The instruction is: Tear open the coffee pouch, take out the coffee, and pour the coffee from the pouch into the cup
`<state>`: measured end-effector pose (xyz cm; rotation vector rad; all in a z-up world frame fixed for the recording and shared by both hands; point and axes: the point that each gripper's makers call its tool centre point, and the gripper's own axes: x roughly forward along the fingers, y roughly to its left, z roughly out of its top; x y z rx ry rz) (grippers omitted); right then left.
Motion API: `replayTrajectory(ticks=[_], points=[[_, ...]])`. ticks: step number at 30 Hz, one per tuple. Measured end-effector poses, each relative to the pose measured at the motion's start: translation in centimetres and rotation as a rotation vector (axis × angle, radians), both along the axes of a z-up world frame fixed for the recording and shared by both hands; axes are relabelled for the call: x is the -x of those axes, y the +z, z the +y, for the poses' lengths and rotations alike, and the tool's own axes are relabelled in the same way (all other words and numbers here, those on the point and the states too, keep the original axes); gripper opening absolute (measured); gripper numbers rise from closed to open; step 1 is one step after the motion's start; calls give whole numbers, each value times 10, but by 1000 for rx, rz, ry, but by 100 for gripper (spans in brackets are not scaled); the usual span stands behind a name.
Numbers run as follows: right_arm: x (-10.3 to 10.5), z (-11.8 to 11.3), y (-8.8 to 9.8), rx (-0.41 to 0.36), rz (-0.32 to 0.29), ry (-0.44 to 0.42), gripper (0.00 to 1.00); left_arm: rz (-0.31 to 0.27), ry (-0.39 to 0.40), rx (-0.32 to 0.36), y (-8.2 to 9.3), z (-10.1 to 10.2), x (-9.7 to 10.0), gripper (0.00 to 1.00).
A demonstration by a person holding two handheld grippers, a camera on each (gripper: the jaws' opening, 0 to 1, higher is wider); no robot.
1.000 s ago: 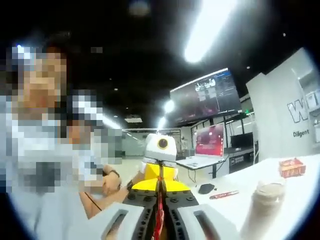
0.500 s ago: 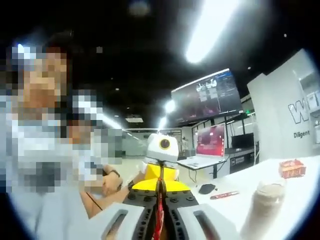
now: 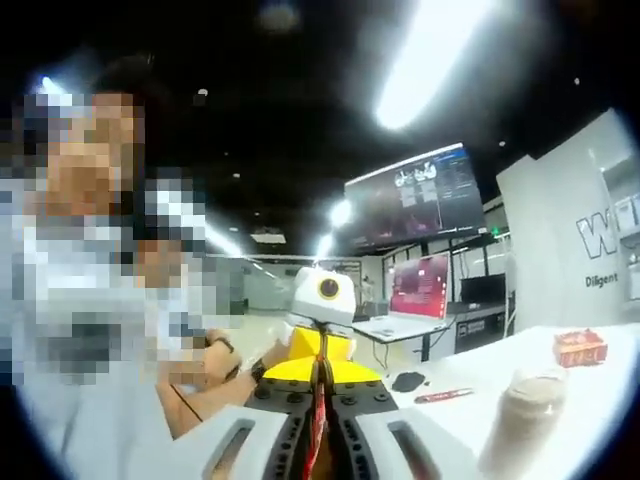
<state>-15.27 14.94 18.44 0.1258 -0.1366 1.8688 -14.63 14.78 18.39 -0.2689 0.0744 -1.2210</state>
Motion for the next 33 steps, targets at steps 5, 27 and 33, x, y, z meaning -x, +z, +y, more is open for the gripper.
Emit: replayTrajectory(ticks=[5, 27, 33], points=[[0, 0, 1, 9, 29, 8, 3, -3, -4, 5, 1, 0, 1, 3], [-3, 1, -3, 64, -12, -56, 1, -54, 20, -40, -3, -1, -4, 4], [-7, 1, 1, 57, 51, -34, 1, -154, 69, -86, 2, 0, -3, 4]])
